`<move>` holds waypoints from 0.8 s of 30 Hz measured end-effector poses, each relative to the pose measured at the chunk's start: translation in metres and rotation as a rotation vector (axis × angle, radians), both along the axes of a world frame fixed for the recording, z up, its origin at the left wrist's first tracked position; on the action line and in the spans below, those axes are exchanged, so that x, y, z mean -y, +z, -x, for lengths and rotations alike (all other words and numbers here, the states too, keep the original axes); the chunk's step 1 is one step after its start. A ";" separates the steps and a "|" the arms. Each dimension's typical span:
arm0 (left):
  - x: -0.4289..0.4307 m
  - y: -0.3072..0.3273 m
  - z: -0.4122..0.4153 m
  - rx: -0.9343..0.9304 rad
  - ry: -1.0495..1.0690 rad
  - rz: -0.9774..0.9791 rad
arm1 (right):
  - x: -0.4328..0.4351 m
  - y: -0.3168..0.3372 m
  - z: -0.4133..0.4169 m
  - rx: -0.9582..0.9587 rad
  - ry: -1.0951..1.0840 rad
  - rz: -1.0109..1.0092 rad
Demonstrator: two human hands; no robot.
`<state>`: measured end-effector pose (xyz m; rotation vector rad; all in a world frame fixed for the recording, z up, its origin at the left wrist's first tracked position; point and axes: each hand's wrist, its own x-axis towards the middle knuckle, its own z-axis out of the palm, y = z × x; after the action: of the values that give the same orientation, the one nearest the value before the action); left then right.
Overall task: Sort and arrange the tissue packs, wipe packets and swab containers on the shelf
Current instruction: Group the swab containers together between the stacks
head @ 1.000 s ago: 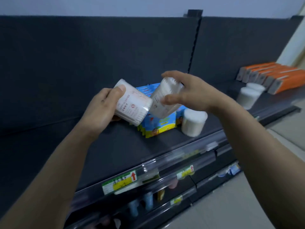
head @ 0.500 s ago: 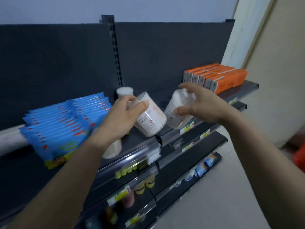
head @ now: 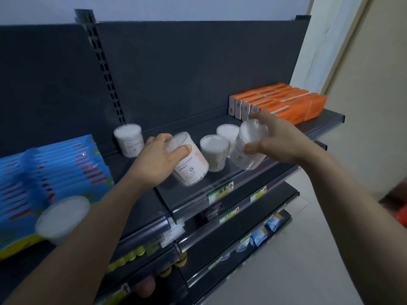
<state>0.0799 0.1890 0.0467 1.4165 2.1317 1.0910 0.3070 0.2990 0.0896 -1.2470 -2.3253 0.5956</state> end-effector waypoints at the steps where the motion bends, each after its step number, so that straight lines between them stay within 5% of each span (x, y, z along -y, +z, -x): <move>1: -0.008 0.001 0.004 0.004 0.013 -0.005 | -0.007 0.002 0.003 -0.002 -0.010 -0.016; 14: -0.080 0.017 0.048 -0.026 0.103 -0.045 | -0.100 0.019 0.070 -0.034 0.113 -0.098; 24: -0.130 -0.003 0.056 0.029 0.093 0.141 | -0.189 0.002 0.122 0.062 0.385 0.017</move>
<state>0.0240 0.3193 0.0439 1.2416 2.2261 0.9664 0.1845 0.4876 0.0916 -0.8353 -2.6386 0.7087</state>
